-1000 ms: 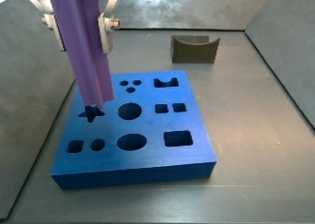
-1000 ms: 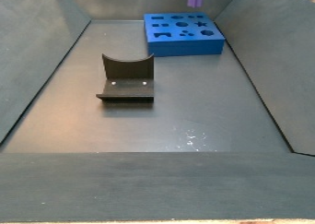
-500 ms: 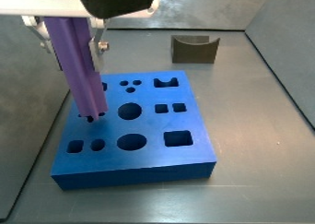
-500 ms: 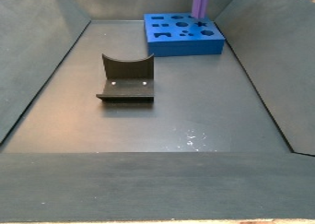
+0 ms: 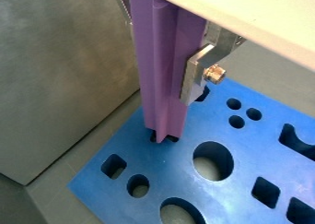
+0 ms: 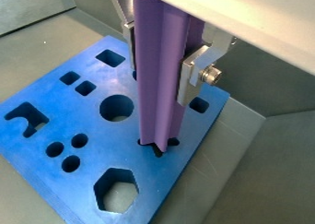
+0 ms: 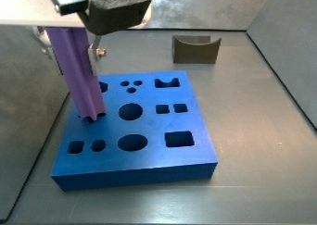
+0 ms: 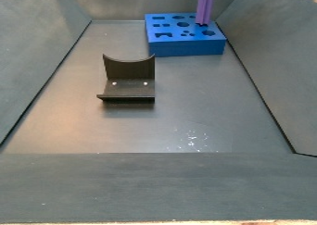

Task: Pick up the star object. Move up. Move to above the board. Insert the star object.
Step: Insert the star object.

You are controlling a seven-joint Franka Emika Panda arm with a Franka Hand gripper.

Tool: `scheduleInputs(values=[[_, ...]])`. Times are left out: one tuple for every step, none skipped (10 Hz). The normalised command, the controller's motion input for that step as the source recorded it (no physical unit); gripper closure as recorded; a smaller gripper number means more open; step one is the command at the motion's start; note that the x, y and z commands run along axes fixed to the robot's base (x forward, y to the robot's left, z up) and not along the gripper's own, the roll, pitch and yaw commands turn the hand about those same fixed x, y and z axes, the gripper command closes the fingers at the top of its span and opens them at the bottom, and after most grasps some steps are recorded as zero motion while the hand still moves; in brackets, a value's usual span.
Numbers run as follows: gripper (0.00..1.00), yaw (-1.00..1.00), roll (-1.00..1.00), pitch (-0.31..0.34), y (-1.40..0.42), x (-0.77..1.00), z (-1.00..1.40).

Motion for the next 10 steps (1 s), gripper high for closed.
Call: scheduleInputs(values=[[1.00, 0.00, 0.11, -0.051, -0.08, -0.11, -0.31], [1.00, 0.00, 0.11, -0.074, -0.09, -0.10, -0.35], [1.00, 0.00, 0.00, -0.013, -0.02, -0.01, -0.13], [1.00, -0.09, 0.00, 0.000, 0.00, 0.00, 0.00], [1.00, -0.33, 0.00, 0.000, 0.00, 0.05, 0.00], [1.00, -0.77, 0.00, 0.000, 0.00, 0.25, -0.05], [1.00, -0.33, 0.00, 0.000, 0.00, 0.06, 0.00], [1.00, -0.06, 0.00, 0.000, 0.00, 0.00, -0.02], [1.00, -0.79, 0.12, 0.000, -0.11, 0.12, -0.25], [1.00, -0.57, 0.06, 0.000, -0.04, 0.09, -0.05]])
